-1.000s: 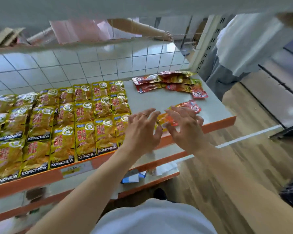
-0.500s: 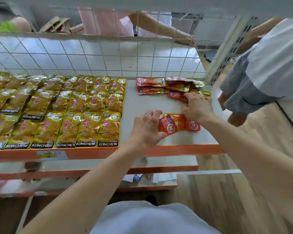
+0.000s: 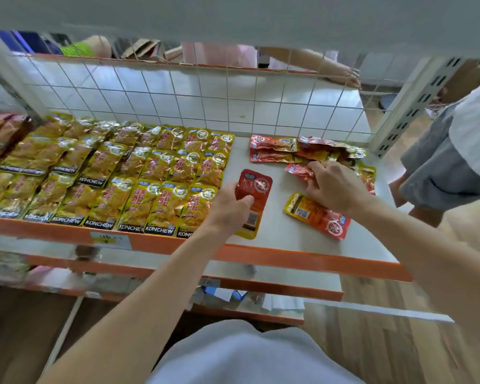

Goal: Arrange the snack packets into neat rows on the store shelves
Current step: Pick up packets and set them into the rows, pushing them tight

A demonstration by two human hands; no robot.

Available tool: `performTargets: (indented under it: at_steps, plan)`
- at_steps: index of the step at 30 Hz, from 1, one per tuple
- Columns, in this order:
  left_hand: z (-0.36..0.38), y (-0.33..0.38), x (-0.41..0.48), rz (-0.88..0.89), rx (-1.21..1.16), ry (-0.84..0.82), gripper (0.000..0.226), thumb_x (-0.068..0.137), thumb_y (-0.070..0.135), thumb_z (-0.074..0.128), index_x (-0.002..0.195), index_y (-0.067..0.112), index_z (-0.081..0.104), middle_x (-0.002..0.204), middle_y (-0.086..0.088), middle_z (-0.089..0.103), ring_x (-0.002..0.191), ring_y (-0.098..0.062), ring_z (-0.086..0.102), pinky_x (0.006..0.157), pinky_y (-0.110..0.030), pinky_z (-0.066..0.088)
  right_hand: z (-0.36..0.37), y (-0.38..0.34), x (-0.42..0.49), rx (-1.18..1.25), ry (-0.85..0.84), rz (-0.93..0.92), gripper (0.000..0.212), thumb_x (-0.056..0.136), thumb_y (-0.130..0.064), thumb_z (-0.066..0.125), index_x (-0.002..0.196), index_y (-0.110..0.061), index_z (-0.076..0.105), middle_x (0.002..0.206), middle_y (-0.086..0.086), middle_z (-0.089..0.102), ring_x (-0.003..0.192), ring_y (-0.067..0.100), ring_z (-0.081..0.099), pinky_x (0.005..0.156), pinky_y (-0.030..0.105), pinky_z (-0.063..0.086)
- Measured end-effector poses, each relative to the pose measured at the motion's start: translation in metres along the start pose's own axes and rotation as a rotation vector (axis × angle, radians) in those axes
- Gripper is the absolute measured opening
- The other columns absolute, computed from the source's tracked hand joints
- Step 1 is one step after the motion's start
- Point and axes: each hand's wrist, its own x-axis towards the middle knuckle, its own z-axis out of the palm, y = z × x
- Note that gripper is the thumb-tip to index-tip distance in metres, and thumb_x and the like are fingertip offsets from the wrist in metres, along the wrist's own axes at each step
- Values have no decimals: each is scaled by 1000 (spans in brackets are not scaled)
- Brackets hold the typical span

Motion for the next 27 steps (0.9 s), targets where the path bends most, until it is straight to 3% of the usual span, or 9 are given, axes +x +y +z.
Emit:
performTargets:
  at_steps: [2, 5, 8, 11, 14, 17, 20, 23, 27]
  plan:
    - [-6, 3, -2, -77, -238, -47, 18, 96, 7, 56, 112, 10, 65, 98, -11, 72, 86, -25, 70, 72, -37, 58, -5, 5, -4, -13, 43, -83, 27, 94, -14, 55, 118, -3, 61, 88, 18, 68, 78, 38, 65, 62, 43, 56]
    - [-13, 3, -4, -152, -554, -94, 20, 93, 9, 52, 108, 8, 66, 83, -6, 70, 73, -21, 67, 61, -29, 52, -15, 5, -14, 101, 215, -70, 29, 92, -5, 60, 120, 1, 65, 95, 22, 72, 83, 38, 69, 70, 40, 56]
    - [-22, -5, -9, -198, -848, -184, 26, 94, 21, 42, 107, 7, 60, 69, 0, 58, 56, -13, 53, 49, -20, 40, -22, -20, -24, 397, 372, 106, 27, 95, -7, 54, 116, 1, 69, 101, 18, 74, 84, 25, 68, 71, 19, 45]
    - [-39, -12, -21, -135, -1095, -341, 58, 85, 55, 55, 117, 6, 55, 73, 1, 48, 55, -11, 43, 46, -21, 37, -25, -60, -32, 764, 285, 318, 22, 98, -5, 56, 114, -7, 72, 102, 5, 72, 90, 17, 66, 70, 10, 45]
    - [-57, -25, -34, -67, -1174, -346, 88, 64, 59, 83, 126, 4, 52, 76, 0, 45, 58, -12, 41, 49, -24, 35, -31, -109, -36, 1349, 67, 481, 16, 97, -7, 61, 108, -14, 69, 99, 7, 75, 85, 19, 73, 74, 26, 60]
    - [-79, -32, -52, -81, -1225, -214, 69, 82, 44, 72, 129, 2, 47, 82, -4, 51, 64, -15, 47, 55, -26, 40, -33, -151, -37, 1606, -144, 510, 14, 90, -5, 67, 102, -9, 70, 93, 6, 77, 86, 20, 74, 78, 31, 62]
    - [-108, -41, -71, -145, -1084, 6, 39, 101, 34, 47, 116, 1, 63, 95, -12, 70, 79, -24, 69, 70, -34, 56, -30, -187, -34, 1644, -246, 480, 11, 89, -4, 67, 98, -9, 70, 96, 6, 78, 92, 22, 74, 79, 32, 60]
    - [-140, -65, -84, -207, -920, 212, 30, 99, 38, 58, 108, 13, 69, 111, -15, 72, 99, -31, 71, 91, -53, 56, -31, -224, -29, 1621, -273, 448, 14, 89, -4, 68, 102, -8, 71, 100, 7, 77, 94, 24, 74, 83, 36, 59]
    - [-185, -92, -99, -201, -818, 384, 46, 89, 45, 71, 121, 12, 63, 110, -15, 73, 95, -35, 73, 83, -52, 58, -31, -277, -23, 1617, -286, 412, 17, 87, -4, 69, 104, -5, 72, 101, 10, 77, 93, 26, 74, 84, 39, 59]
